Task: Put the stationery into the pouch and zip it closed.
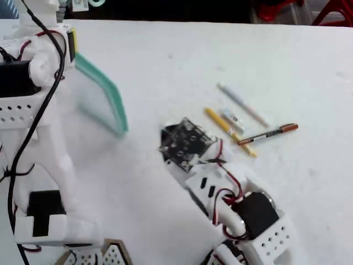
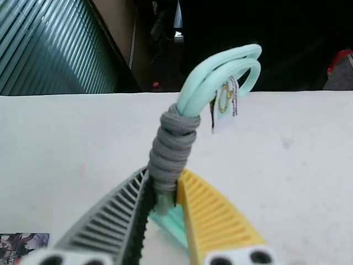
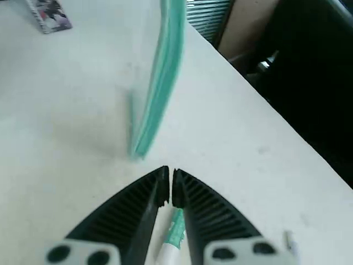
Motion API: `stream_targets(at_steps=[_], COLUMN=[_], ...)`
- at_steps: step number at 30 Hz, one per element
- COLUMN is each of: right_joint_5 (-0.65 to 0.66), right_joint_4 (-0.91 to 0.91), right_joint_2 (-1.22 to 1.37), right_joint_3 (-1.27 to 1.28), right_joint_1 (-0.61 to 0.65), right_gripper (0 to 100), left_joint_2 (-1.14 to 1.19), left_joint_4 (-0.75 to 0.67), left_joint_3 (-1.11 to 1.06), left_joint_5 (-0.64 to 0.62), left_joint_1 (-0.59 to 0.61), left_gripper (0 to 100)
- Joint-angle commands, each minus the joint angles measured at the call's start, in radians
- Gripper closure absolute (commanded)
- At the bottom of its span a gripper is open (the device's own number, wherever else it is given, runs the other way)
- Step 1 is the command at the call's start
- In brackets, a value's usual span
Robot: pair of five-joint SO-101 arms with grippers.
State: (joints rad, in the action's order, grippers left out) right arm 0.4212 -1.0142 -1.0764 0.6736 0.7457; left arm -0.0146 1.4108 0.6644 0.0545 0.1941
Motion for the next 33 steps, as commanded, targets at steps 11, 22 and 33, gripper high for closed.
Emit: stream_targets(at_steps=[11,22,33], right_joint_5=[-0.034,-0.097,-0.106], right_joint_4=[0.315,0.697,0.736], right_joint_2=[0.466,0.608,0.823], right_joint_3=[-0.212,-0.109,-0.258], right_joint_1=[0.145,0.143,0.128], right_gripper=[66.6,71.3,98.5], left_joint_2=[-0.010,-0.008,-0.005], left_joint_4=[-0.029,-0.008,-0.002], left_joint_3=[0.009,0.006,0.006], left_joint_5=[-0.009,-0.011,-0.011], left_joint_1=[0.012,0.005,0.005], left_gripper=[98,98,98])
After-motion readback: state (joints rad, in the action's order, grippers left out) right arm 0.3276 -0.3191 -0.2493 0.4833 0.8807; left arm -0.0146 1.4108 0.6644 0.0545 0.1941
